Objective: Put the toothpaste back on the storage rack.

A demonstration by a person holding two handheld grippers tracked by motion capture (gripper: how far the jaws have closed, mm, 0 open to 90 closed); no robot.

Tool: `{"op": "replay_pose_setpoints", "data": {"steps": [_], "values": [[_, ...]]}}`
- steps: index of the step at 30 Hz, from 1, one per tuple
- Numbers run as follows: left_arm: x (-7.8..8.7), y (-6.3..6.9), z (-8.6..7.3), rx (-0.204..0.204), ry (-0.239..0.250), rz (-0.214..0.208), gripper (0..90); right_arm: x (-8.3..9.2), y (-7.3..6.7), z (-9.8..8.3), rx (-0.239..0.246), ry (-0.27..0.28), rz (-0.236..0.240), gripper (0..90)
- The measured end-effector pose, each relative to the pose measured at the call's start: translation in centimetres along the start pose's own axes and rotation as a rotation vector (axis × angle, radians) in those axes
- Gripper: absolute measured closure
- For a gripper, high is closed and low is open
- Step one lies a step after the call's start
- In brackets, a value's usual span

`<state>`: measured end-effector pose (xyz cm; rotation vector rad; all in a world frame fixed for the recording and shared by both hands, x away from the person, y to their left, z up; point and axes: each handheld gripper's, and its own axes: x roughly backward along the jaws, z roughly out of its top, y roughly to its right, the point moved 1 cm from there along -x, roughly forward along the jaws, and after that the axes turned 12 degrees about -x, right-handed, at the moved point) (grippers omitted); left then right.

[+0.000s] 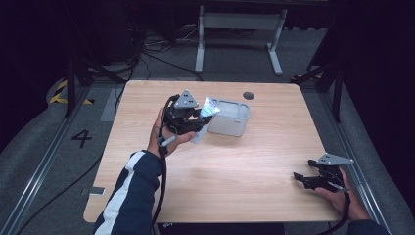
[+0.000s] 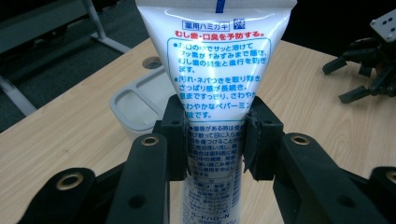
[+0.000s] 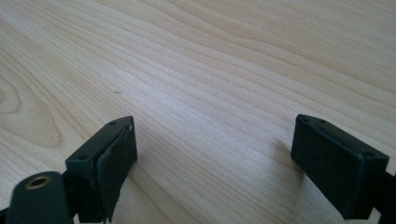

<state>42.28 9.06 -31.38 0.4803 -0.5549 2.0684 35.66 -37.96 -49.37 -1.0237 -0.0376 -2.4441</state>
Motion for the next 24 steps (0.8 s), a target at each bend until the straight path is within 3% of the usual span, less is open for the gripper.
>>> {"op": "replay_pose_setpoints", "data": {"steps": [15, 24], "values": [[-1.0, -1.2, 1.9, 0.021, 0.054, 0.009, 66.4, 0.0, 0.0, 0.0, 0.0, 0.0, 0.0, 14.4], [-2.2, -1.7, 3.0, 0.01, 0.061, 0.005, 66.4, 0.0, 0.0, 0.0, 0.0, 0.0, 0.0, 14.4]]}}
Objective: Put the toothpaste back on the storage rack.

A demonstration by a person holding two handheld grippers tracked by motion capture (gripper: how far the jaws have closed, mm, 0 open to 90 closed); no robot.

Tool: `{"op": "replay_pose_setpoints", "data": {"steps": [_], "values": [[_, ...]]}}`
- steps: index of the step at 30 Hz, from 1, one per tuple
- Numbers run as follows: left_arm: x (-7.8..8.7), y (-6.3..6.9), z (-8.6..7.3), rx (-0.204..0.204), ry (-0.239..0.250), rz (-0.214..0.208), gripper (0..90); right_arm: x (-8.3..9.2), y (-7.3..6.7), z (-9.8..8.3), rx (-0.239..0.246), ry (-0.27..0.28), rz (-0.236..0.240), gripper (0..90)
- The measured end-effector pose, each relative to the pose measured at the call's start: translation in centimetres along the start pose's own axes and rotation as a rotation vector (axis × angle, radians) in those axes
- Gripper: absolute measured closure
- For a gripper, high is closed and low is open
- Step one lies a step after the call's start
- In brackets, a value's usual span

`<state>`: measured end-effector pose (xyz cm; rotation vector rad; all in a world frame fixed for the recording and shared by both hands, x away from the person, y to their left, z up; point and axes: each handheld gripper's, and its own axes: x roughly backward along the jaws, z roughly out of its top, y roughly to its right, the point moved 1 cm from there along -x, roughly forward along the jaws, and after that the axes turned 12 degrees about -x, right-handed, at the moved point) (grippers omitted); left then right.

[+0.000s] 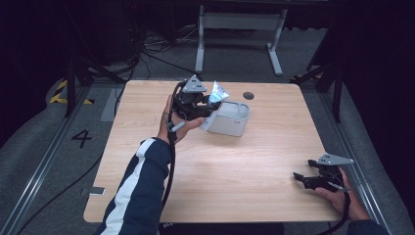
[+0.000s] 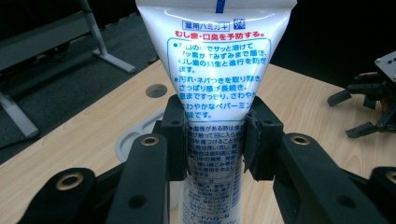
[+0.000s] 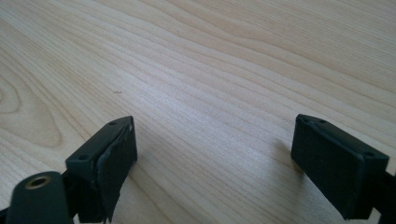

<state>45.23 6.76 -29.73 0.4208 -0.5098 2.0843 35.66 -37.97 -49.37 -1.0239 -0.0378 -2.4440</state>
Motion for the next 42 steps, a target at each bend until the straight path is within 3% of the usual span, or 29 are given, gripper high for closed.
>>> {"op": "replay_pose_setpoints", "data": {"steps": [16, 33, 42], "values": [[-2.3, -0.5, 1.9, -0.008, 0.03, -0.007, 66.4, 0.0, 0.0, 0.0, 0.001, 0.0, 0.001, 14.4], [-4.6, -1.3, 2.7, 0.019, 0.036, 0.011, 66.3, 0.0, 0.0, 0.0, 0.001, -0.001, 0.002, 14.5], [-5.6, -1.5, 2.8, 0.024, 0.048, -0.002, 66.2, 0.0, 0.0, 0.0, 0.001, -0.001, 0.002, 14.5]]}}
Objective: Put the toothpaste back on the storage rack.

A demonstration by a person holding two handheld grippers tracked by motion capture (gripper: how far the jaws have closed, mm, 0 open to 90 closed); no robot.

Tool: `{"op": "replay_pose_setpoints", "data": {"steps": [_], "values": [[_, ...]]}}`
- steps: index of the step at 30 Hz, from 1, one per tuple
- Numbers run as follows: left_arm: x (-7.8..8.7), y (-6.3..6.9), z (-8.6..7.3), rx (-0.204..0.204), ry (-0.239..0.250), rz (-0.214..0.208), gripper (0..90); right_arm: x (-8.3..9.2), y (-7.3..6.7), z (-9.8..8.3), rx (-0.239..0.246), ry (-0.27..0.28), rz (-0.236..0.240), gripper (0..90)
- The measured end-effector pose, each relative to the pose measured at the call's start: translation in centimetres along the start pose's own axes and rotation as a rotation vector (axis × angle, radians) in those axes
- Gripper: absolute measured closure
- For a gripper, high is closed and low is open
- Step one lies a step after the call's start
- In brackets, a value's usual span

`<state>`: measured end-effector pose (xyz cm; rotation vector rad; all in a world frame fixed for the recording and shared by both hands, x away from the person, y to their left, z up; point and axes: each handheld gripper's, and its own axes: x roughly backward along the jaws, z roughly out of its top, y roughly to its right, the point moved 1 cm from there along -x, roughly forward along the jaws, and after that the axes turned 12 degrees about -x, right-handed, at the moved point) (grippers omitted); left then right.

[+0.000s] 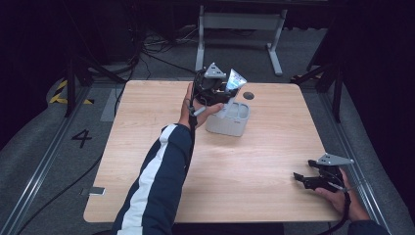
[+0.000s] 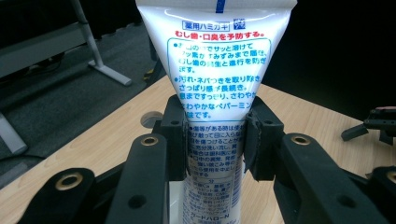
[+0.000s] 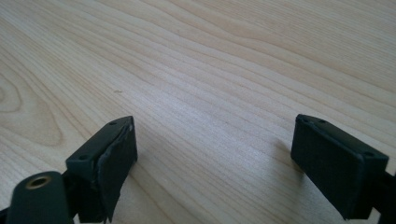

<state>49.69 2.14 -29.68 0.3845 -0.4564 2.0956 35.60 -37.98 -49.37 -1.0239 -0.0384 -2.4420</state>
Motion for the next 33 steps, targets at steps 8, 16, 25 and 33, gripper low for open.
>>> {"op": "replay_pose_setpoints", "data": {"steps": [8, 16, 25, 33], "values": [[-0.9, -0.4, 0.0, -0.015, 0.015, 0.006, 66.2, 0.0, 0.0, 0.0, -0.001, 0.001, 0.0, 14.6], [-2.0, -0.8, -0.5, 0.013, 0.018, 0.008, 66.1, 0.0, 0.0, 0.0, 0.001, 0.002, 0.0, 14.6], [-3.1, -1.1, -1.2, 0.017, 0.041, 0.017, 66.0, 0.1, 0.0, -0.1, 0.001, 0.002, 0.001, 14.6], [-4.0, -1.0, -1.8, 0.019, 0.022, 0.014, 65.8, 0.1, 0.0, -0.1, 0.001, 0.002, 0.001, 14.6]]}}
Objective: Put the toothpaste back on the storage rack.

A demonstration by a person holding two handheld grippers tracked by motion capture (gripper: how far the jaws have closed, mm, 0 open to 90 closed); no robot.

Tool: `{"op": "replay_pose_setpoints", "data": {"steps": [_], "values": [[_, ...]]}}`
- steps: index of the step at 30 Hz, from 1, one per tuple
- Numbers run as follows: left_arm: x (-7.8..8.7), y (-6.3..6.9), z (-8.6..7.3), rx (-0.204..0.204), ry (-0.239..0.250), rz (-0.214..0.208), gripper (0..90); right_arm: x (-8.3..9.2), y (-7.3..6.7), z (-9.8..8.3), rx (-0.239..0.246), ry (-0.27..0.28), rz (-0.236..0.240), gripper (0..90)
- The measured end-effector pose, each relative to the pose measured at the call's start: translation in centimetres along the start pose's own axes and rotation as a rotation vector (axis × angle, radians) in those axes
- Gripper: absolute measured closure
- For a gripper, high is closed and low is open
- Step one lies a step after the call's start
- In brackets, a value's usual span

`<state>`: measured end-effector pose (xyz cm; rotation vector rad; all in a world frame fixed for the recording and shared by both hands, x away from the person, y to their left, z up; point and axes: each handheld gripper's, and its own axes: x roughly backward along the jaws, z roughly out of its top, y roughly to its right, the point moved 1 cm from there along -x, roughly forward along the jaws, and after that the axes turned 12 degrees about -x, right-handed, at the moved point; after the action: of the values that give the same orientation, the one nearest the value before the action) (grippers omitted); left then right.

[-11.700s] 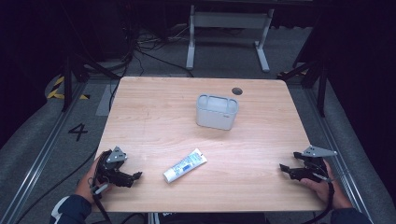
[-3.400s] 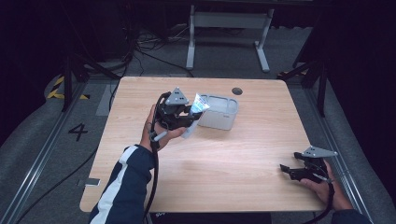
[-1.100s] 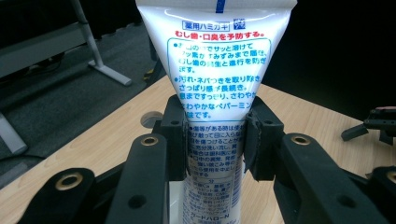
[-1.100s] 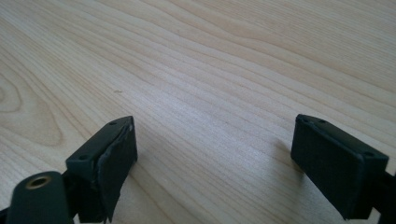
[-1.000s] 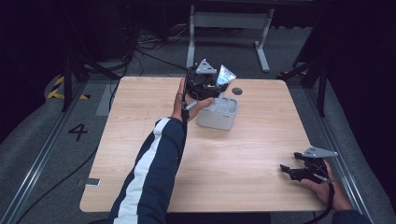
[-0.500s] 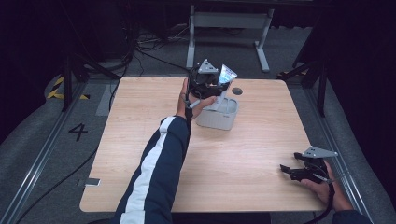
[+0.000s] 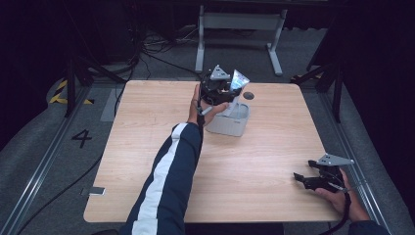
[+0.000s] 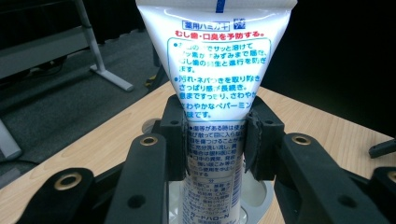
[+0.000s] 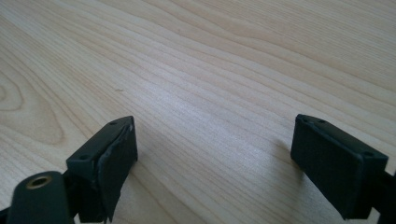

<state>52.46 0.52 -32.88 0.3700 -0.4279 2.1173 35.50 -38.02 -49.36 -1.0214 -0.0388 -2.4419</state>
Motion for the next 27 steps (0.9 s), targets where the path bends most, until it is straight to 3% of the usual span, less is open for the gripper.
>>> {"op": "replay_pose_setpoints", "data": {"steps": [1, 6, 12, 21, 27], "values": [[-0.1, -0.1, -0.1, -0.012, 0.0, 0.004, 65.8, 0.0, 0.0, 0.0, -0.003, 0.001, 0.001, 14.6], [-0.3, -0.1, -0.5, 0.013, 0.03, 0.0, 65.7, 0.0, 0.0, 0.0, -0.002, 0.002, 0.0, 14.6], [-0.6, -0.1, -0.5, 0.0, 0.016, 0.023, 65.6, 0.0, 0.0, 0.0, -0.002, 0.001, 0.001, 14.7], [-1.5, -0.4, -1.6, 0.027, 0.007, 0.011, 65.5, 0.0, 0.0, 0.0, -0.001, 0.003, 0.0, 14.7], [-2.0, -0.2, -2.6, 0.022, -0.021, 0.01, 65.4, 0.0, 0.0, 0.0, -0.003, 0.001, 0.001, 14.7]]}}
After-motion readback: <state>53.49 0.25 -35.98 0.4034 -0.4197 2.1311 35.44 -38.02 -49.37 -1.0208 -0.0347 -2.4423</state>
